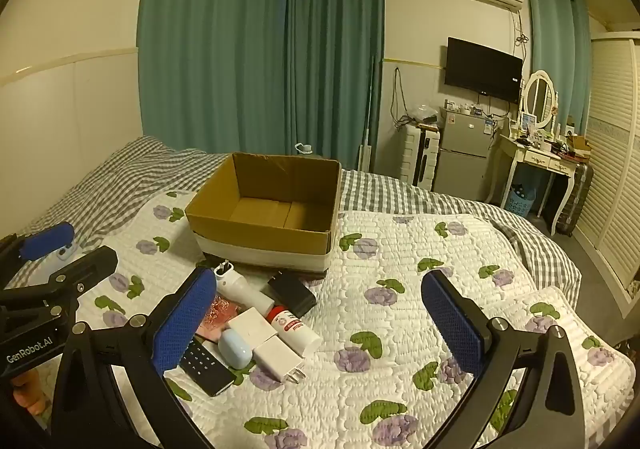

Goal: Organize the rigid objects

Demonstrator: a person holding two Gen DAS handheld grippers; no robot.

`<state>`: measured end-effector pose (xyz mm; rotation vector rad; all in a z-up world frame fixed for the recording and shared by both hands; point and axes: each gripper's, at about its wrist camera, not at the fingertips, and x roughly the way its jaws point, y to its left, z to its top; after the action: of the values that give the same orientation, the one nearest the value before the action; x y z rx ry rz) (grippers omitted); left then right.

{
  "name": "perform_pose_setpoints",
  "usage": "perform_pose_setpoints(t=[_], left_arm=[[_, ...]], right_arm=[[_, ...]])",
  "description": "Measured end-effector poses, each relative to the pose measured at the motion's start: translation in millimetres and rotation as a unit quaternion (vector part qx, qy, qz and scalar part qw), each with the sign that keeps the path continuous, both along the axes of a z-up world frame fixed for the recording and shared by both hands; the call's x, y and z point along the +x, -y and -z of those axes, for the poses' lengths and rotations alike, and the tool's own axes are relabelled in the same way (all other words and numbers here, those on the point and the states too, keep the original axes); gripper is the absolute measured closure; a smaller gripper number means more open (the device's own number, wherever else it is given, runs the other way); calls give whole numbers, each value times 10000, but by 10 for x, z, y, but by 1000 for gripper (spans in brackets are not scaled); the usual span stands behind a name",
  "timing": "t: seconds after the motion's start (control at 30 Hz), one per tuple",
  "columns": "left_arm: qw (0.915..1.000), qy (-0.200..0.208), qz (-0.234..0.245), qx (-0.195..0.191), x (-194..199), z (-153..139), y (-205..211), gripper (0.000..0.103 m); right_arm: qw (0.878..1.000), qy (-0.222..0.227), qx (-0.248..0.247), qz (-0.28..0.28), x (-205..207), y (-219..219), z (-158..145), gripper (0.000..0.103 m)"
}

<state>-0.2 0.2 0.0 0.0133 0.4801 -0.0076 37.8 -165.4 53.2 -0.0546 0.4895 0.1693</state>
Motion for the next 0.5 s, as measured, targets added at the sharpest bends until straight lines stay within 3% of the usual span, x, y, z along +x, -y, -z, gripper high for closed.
perform_pose_setpoints(t=[0.5], left_arm=[[10000, -35, -5, -16, 17, -4, 10, 27]], right_arm=[[10000, -20, -5, 5, 17, -4, -20, 0]])
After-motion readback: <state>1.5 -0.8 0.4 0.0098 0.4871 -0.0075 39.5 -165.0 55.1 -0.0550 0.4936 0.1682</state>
